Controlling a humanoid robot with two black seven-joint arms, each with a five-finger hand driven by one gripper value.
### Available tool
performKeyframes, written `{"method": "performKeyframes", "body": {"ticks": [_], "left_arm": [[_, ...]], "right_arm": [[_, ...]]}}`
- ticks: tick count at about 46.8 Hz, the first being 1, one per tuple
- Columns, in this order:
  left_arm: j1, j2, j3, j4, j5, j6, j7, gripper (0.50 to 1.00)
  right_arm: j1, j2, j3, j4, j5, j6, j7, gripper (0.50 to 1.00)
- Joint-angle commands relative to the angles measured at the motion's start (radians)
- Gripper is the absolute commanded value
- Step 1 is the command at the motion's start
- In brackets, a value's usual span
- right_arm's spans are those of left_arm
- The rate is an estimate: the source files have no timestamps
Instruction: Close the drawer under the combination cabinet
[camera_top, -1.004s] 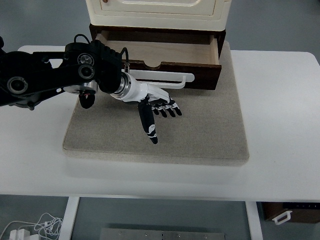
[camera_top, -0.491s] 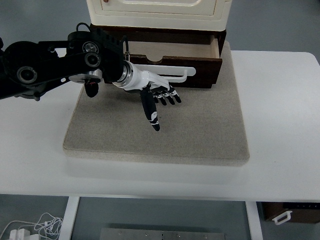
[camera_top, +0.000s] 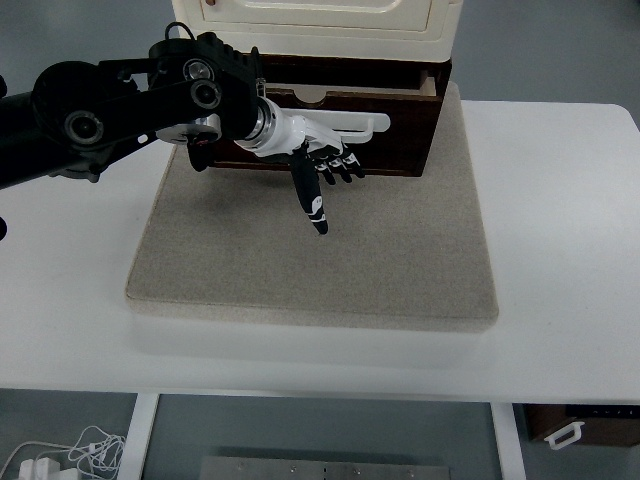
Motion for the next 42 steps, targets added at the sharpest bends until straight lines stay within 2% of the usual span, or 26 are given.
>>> {"method": "performKeyframes", "body": {"ticks": [1, 42], "left_arm": [[-0.005, -0.008, 0.0, 0.02, 0.0, 0.0, 0.0, 1.0], [-0.008, -0.01, -0.017, 0.14, 0.008, 0.008, -0.011, 1.0]], "right_arm": [[0.0, 0.0, 0.0, 0.0, 0.0, 0.0, 0.0, 0.952], [0.0, 0.0, 0.0, 0.0, 0.0, 0.0, 0.0, 0.952]]}}
